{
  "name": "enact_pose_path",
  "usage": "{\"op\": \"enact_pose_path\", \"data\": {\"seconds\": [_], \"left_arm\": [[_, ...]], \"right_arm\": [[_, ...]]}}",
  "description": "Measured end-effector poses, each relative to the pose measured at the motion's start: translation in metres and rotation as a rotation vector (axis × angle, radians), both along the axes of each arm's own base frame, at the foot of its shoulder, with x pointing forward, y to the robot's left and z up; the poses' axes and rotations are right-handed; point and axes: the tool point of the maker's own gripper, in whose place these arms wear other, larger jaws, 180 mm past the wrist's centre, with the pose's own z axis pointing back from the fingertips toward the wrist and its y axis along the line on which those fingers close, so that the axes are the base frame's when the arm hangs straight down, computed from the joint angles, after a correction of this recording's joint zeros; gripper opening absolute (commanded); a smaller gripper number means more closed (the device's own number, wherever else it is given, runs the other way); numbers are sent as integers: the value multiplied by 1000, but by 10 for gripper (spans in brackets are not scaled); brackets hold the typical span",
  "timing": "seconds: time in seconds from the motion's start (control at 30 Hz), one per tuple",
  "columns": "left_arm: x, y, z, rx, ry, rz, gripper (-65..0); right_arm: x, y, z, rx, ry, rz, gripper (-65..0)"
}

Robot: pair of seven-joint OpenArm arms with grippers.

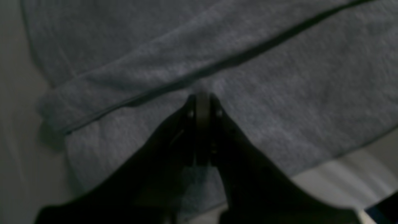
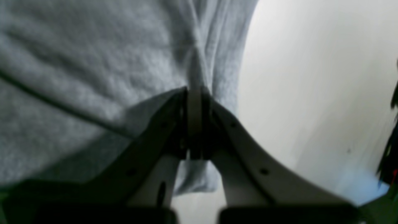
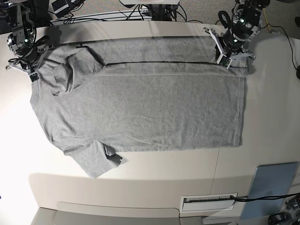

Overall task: Fold the T-shirt properly
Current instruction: 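Drag the folded edge with both grippers to smooth it, then release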

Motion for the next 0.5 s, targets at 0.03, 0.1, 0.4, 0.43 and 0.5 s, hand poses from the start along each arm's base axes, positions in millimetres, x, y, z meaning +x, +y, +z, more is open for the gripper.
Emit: {"op": "enact_pose_path", "data": {"seconds": [0.03, 0.1, 0.4, 0.43, 0.5], "left_arm": [[-1, -1, 0, 0, 7, -7, -650], [-2, -2, -1, 1, 22, -31, -650], [-9, -4, -3, 12, 71, -57, -650], [-10, -5, -2, 11, 73, -61, -650], [-20, -7, -1, 11, 96, -69, -650]], "right_arm": [[-3, -2, -1, -5, 22, -5, -650], [-6, -3, -3, -11, 52, -3, -650], [-32, -6, -9, -34, 83, 10, -650], [-35, -7, -9, -38, 88, 11, -650], [-39, -9, -10, -43, 100, 16, -650]]}}
